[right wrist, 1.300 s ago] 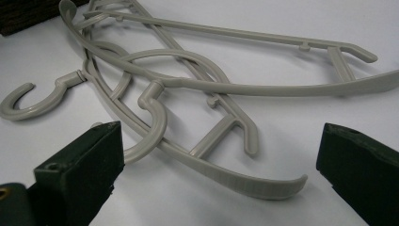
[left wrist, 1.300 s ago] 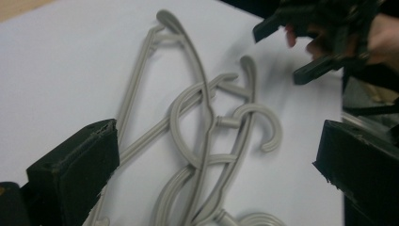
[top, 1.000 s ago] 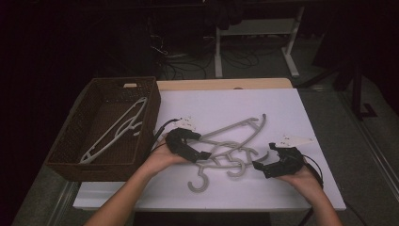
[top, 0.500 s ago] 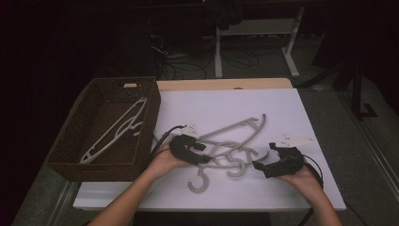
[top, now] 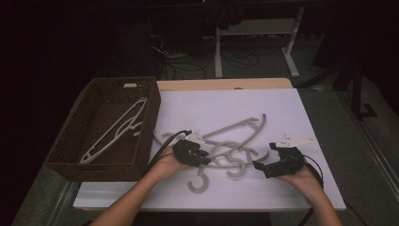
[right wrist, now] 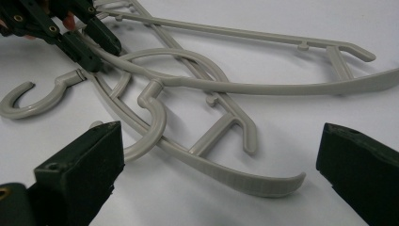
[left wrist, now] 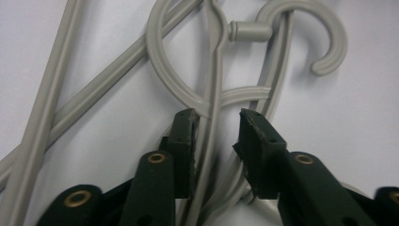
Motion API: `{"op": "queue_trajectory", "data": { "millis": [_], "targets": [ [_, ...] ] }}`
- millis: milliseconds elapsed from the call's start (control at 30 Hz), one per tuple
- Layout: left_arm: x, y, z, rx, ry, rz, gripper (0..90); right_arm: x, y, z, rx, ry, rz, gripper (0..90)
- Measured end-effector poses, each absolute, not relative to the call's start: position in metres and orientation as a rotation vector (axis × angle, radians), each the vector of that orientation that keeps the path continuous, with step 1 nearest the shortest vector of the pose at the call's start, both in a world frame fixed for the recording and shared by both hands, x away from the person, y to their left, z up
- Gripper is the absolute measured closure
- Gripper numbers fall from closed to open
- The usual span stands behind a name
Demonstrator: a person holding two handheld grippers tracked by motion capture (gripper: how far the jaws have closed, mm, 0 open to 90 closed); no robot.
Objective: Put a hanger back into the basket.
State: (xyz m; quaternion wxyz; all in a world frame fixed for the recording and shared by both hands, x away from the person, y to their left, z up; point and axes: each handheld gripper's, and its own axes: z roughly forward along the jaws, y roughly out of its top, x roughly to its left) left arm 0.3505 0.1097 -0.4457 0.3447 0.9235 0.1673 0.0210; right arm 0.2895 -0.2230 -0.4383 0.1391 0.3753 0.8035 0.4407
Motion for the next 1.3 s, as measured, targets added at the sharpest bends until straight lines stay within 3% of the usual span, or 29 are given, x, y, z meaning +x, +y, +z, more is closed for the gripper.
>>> {"op": "queue_trajectory", "data": {
  "millis": [267,833,1300],
  "targets": [
    [0.353,0.105,-0.449,2.457,0.398,0.085,76.5,0.289,-0.223,-0.438,1.084,2.324,1.274,1.0],
    [0.364,0.104,-0.448,2.506,0.278,0.031,81.9,0.29,-0.223,-0.439,1.087,2.325,1.274,1.1],
    [0.364,0.109,-0.427,2.43,0.375,0.08,82.3,0.29,-0.225,-0.438,1.086,2.318,1.283,1.0]
  ]
}}
